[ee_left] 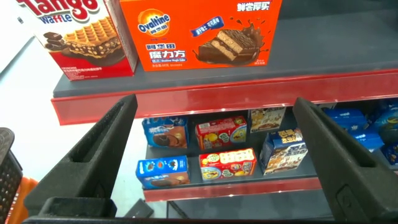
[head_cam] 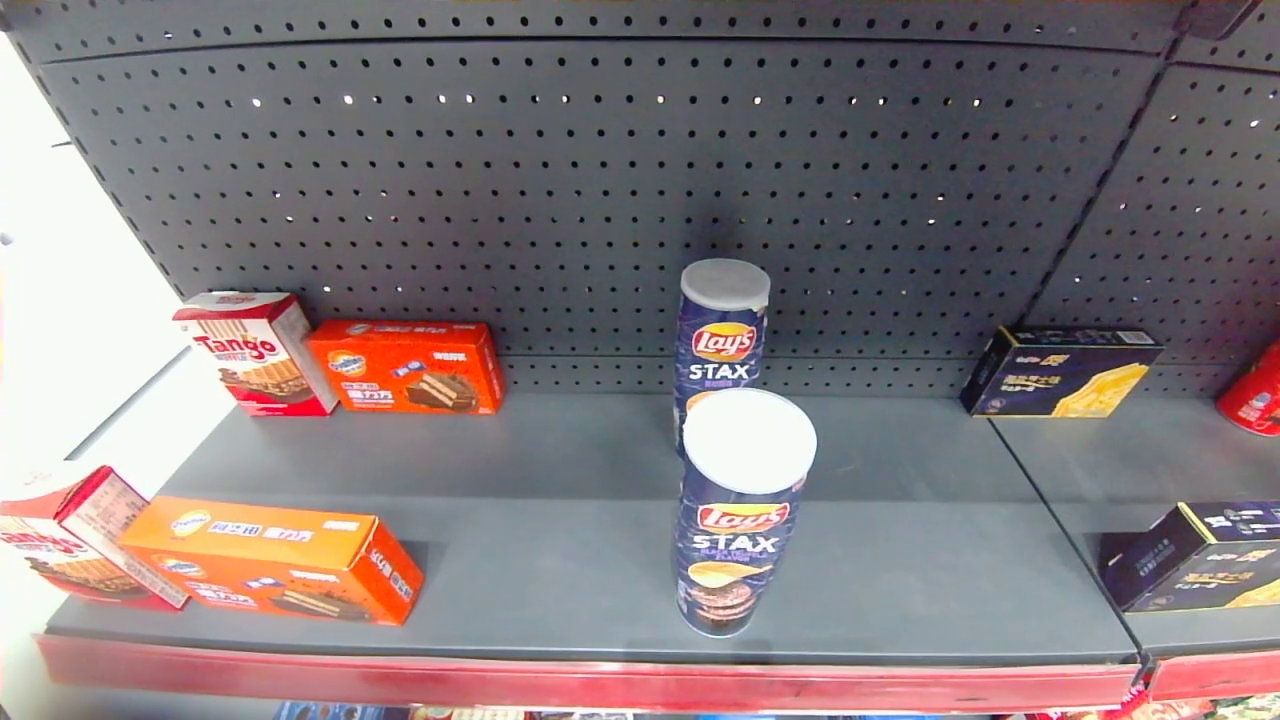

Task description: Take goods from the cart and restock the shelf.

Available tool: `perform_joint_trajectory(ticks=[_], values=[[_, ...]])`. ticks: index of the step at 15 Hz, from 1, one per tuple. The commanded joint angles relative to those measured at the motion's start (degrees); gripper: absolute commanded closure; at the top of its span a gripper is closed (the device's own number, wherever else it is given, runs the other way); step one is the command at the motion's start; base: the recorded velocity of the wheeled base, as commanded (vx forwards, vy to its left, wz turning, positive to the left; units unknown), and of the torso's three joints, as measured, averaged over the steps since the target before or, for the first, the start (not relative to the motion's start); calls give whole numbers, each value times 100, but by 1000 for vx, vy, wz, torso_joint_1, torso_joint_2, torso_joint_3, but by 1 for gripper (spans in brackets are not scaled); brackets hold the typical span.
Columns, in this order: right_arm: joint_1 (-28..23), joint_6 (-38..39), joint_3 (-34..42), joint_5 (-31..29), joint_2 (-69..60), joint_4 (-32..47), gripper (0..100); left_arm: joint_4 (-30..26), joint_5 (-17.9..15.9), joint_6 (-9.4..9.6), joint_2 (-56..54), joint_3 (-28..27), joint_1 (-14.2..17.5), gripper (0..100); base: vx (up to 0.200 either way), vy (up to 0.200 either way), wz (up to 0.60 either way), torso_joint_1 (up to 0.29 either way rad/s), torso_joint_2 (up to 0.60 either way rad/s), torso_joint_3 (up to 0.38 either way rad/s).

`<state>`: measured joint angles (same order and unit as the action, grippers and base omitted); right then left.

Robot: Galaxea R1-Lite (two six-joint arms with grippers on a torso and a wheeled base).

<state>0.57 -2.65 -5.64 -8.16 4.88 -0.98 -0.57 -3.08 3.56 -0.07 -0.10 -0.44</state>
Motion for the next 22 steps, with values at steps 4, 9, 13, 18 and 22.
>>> perform_joint_trajectory(ticks=[4, 9, 13, 18, 22], values=[[31, 291, 564, 772, -452, 80, 0, 5, 1, -4, 7, 1, 0, 0, 0, 0, 0, 0, 0, 0], [31, 414, 564, 736, -452, 80, 0, 5, 80, -171, 7, 1, 0, 0, 0, 0, 0, 0, 0, 0], [31, 352, 564, 745, -452, 89, 0, 31, 765, -198, 7, 10, 9, 0, 0, 0, 0, 0, 0, 0], [31, 396, 564, 736, -452, 80, 0, 31, 467, -321, 7, 10, 0, 0, 0, 0, 0, 0, 0, 0], [31, 344, 564, 745, -452, 80, 0, 31, 484, -356, 7, 1, 0, 0, -50, 0, 0, 3, -1, 1]])
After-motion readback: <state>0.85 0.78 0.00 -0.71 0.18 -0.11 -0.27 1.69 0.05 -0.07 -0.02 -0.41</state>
